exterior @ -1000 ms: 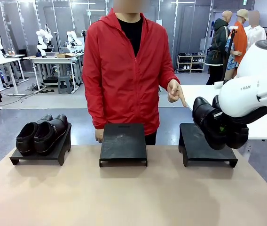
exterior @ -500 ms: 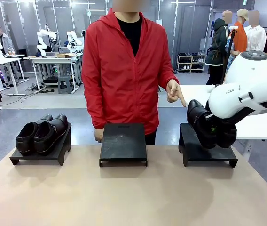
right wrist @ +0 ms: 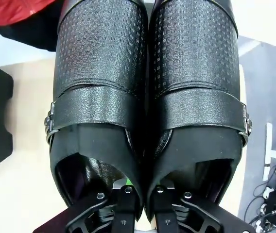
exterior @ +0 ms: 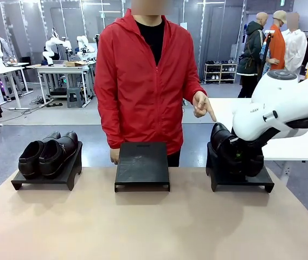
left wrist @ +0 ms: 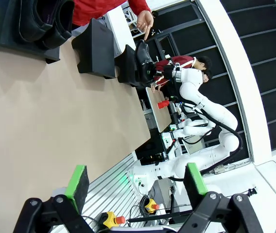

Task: Place the shoes on the stand as instructed by the person.
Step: Pick up another pair of Shoes and place it on the Shoes Stand indicated by the person.

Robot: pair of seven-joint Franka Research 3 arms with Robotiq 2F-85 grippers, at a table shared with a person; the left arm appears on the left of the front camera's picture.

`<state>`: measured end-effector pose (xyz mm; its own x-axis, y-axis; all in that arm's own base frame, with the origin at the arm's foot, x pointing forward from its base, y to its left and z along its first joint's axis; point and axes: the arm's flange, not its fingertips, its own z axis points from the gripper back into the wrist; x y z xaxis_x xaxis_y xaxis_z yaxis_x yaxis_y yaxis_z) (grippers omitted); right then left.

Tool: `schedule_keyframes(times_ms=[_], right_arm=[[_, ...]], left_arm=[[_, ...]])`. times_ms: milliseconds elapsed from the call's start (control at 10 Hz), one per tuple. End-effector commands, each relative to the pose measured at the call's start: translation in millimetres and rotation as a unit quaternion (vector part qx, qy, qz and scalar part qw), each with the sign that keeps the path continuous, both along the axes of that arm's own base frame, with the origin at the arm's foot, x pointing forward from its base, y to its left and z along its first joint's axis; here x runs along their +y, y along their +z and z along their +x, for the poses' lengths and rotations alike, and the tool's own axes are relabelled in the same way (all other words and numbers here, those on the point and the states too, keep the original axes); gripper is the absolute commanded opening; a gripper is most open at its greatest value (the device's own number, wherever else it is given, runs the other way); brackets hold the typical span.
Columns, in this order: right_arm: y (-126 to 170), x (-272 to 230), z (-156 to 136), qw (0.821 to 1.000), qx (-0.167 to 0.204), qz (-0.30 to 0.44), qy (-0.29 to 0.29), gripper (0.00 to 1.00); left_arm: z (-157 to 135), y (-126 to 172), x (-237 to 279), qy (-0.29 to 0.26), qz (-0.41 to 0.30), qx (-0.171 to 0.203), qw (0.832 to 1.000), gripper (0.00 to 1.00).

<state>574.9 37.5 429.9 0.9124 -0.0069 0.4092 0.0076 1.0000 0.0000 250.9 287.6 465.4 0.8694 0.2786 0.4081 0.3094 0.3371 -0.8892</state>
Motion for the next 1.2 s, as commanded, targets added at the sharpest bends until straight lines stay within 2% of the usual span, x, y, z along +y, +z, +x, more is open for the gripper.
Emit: schedule_keyframes(times_ms=[0, 600, 1100], right_arm=[[8, 5, 10, 0.999, -0.029, 0.010, -0.017, 0.08], [-9, 5, 19, 0.999, -0.038, 0.020, -0.026, 0.08], [-20, 2, 26, 0.999, -0.027, 0.019, -0.033, 0.08]], left_arm=[[-3, 1, -1, -0.007, 0.002, -0.011, 1.000, 1.00], [-3, 1, -1, -0.007, 0.002, -0.011, 1.000, 1.00], [-3, 1, -1, -0.007, 0.002, -0.011, 1.000, 1.00]])
